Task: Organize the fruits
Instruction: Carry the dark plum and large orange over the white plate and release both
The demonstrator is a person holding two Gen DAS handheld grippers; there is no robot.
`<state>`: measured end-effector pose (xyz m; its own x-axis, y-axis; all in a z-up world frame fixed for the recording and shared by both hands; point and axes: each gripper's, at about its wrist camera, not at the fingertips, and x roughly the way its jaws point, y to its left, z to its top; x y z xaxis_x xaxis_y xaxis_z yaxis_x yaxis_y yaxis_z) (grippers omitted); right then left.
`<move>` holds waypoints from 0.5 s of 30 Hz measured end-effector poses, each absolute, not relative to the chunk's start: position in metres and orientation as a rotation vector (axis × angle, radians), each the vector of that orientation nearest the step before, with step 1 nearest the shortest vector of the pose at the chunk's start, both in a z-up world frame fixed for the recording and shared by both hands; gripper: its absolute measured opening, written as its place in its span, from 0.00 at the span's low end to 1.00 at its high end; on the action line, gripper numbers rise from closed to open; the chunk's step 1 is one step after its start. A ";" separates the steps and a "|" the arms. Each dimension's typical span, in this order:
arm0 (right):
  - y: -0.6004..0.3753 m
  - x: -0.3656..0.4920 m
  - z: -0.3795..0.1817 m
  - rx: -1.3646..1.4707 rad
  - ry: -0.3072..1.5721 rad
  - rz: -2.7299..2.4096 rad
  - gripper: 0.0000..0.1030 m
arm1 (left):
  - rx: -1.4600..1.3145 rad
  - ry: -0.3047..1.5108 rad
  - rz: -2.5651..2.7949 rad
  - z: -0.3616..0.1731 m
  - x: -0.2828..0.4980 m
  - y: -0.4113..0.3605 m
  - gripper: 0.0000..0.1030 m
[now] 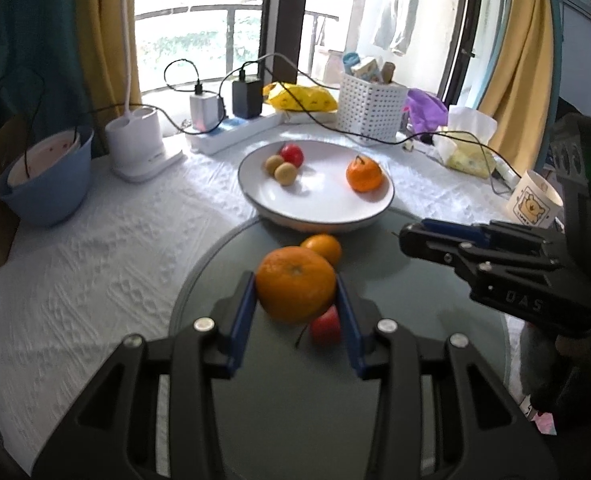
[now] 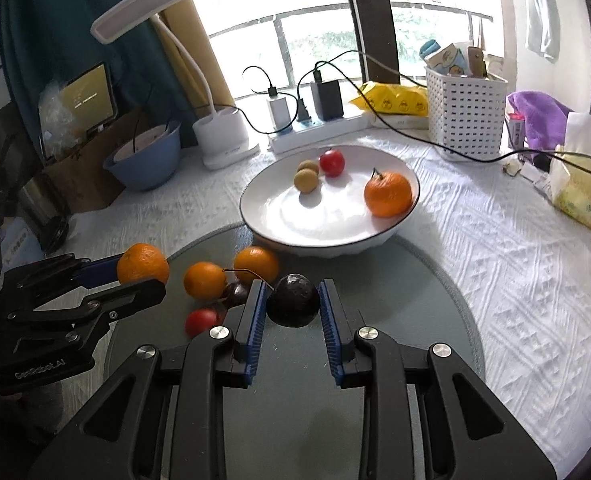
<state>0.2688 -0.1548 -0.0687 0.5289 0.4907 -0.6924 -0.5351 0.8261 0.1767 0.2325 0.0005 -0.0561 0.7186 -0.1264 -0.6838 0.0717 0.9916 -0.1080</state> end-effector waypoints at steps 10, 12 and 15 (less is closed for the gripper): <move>-0.158 0.298 -0.063 -0.051 0.786 0.607 0.28 | -0.049 0.755 -0.123 -0.051 0.262 -0.004 0.40; -0.158 0.304 -0.061 -0.048 0.781 0.607 0.28 | -0.044 0.755 -0.126 -0.051 0.267 -0.004 0.40; -0.155 0.312 -0.060 -0.051 0.773 0.613 0.28 | -0.042 0.754 -0.130 -0.051 0.276 -0.004 0.40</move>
<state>0.3124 -0.1553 -0.0598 0.5514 0.4996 -0.6681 -0.5362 0.8258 0.1749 0.2762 -0.0043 -0.0513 0.7211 -0.1324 -0.6801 0.1020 0.9912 -0.0848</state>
